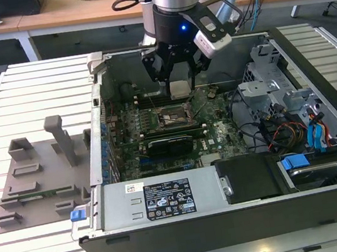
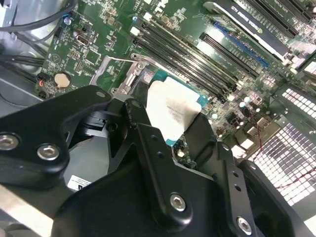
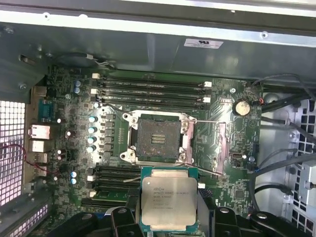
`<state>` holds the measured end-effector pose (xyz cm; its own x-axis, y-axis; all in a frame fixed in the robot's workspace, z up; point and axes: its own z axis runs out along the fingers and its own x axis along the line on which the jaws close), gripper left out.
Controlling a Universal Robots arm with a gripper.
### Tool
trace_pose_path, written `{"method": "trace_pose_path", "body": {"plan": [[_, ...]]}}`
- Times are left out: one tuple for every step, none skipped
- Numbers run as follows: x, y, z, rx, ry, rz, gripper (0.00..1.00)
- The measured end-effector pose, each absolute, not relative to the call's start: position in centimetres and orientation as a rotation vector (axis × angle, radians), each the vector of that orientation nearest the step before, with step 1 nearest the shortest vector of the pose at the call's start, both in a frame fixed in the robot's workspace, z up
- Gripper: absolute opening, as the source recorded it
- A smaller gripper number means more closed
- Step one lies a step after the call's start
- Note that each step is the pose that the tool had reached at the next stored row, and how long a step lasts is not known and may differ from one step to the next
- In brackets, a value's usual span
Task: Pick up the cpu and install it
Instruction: 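Place the cpu into insertion slot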
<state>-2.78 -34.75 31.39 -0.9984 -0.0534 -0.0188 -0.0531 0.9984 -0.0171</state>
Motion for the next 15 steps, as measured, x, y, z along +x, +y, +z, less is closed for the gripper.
{"method": "trace_pose_path", "body": {"plan": [[-2.78,-34.75,31.39,-0.033,3.122,-0.028,0.55],[-2.78,-34.75,31.39,0.000,3.123,-0.029,0.55],[-2.78,-34.75,31.39,0.030,3.123,-0.029,0.55],[-2.78,-34.75,31.39,0.058,3.123,-0.030,0.55],[-2.78,-34.75,31.39,0.075,3.122,-0.030,0.55],[-2.78,-34.75,31.38,0.104,3.122,-0.031,0.55],[-2.78,-34.75,31.37,0.158,3.120,-0.032,0.55],[-2.78,-34.75,31.36,0.195,3.118,-0.033,0.55],[-2.78,-34.75,31.35,0.224,3.116,-0.033,0.55],[-2.78,-34.75,31.34,0.241,3.115,-0.033,0.55],[-2.78,-34.75,31.34,0.267,3.113,-0.033,0.55],[-2.78,-34.75,31.33,0.292,3.111,-0.034,0.55],[-2.78,-34.75,31.33,0.321,3.108,-0.034,0.55],[-2.78,-34.75,31.32,0.346,3.106,-0.034,0.55],[-2.78,-34.75,31.31,0.371,3.103,-0.034,0.55]]}}
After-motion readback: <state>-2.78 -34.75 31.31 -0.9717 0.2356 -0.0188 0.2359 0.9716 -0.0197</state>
